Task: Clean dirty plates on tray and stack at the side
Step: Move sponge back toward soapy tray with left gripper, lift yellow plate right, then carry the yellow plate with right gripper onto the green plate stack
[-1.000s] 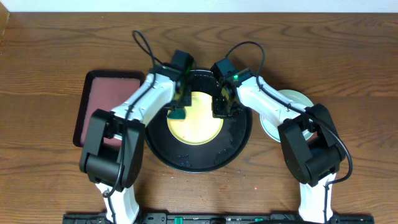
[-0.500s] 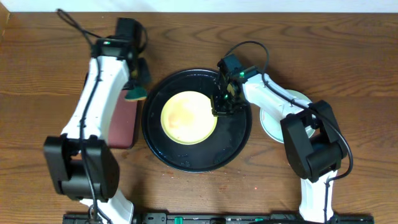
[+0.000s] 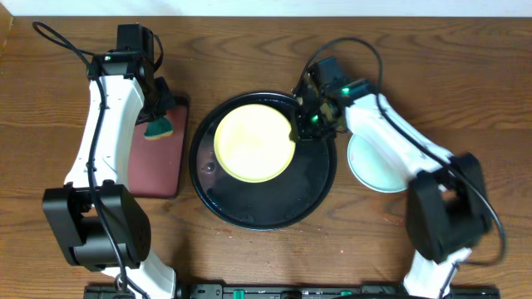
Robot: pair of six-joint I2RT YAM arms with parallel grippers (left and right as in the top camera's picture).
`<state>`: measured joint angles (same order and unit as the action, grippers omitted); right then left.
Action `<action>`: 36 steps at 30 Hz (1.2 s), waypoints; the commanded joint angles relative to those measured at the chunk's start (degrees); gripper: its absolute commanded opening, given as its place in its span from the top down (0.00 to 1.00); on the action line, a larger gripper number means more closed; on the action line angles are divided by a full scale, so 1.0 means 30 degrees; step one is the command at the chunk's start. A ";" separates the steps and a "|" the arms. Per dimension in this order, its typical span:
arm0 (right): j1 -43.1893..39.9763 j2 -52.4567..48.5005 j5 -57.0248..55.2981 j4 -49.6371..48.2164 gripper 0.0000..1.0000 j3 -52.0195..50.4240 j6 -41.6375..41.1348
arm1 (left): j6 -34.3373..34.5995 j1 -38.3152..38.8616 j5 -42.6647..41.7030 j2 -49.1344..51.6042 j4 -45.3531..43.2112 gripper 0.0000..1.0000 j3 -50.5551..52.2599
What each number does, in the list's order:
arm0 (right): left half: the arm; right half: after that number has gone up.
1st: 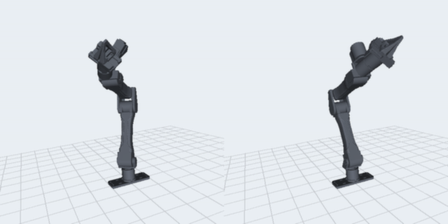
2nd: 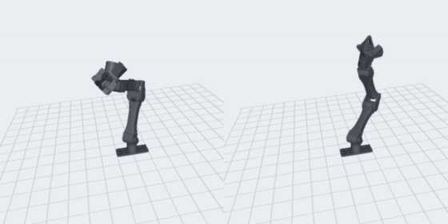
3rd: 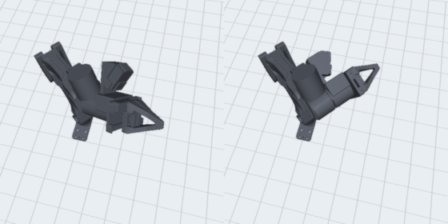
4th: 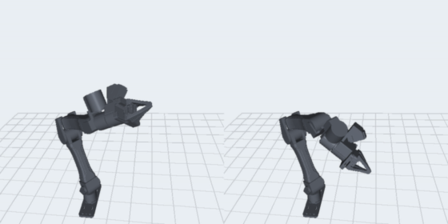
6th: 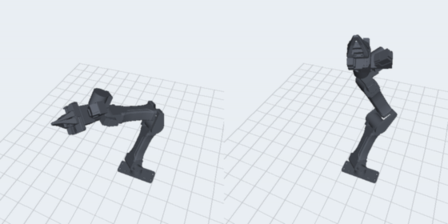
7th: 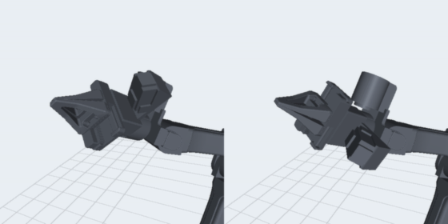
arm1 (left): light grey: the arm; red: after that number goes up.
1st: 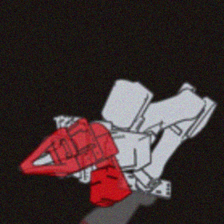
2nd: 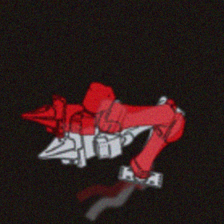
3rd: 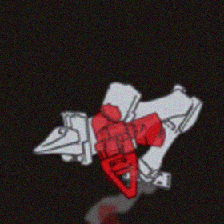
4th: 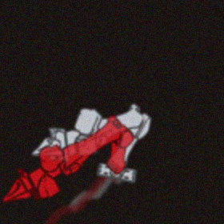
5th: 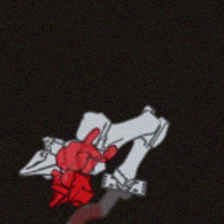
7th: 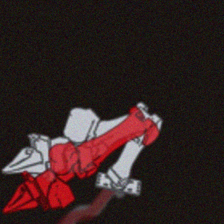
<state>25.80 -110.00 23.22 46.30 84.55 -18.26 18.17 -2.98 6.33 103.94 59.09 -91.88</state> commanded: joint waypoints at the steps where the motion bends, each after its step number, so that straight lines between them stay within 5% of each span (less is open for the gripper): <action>1: 0.0976 0.2484 -0.5712 0.0583 0.99 0.0029 0.0546 | -0.0175 -0.0073 0.0036 -0.0109 0.0073 0.92 -0.0350; 7: 0.4255 0.4852 -1.6604 0.1617 0.99 0.0029 0.0532 | -0.0168 -0.0073 0.0036 -0.0087 0.0073 0.92 -0.0306; 18: 1.0258 0.4947 -2.9602 0.1413 0.99 0.0029 -0.0044 | -0.0168 -0.0073 0.0036 -0.0087 0.0066 0.92 -0.0022; 27: 1.1978 0.4947 -3.5263 0.1246 0.99 0.0029 -0.0051 | -0.0168 -0.0073 0.0036 -0.0087 0.0073 0.94 -0.0022; 36: 1.1912 0.4947 -3.2640 0.1450 0.99 0.0029 -0.0707 | -0.0168 -0.0073 0.0036 -0.0087 0.0066 0.92 -0.0022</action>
<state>61.23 -96.03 -78.43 50.17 84.55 -17.85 18.17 -3.01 6.33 103.94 59.13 -91.88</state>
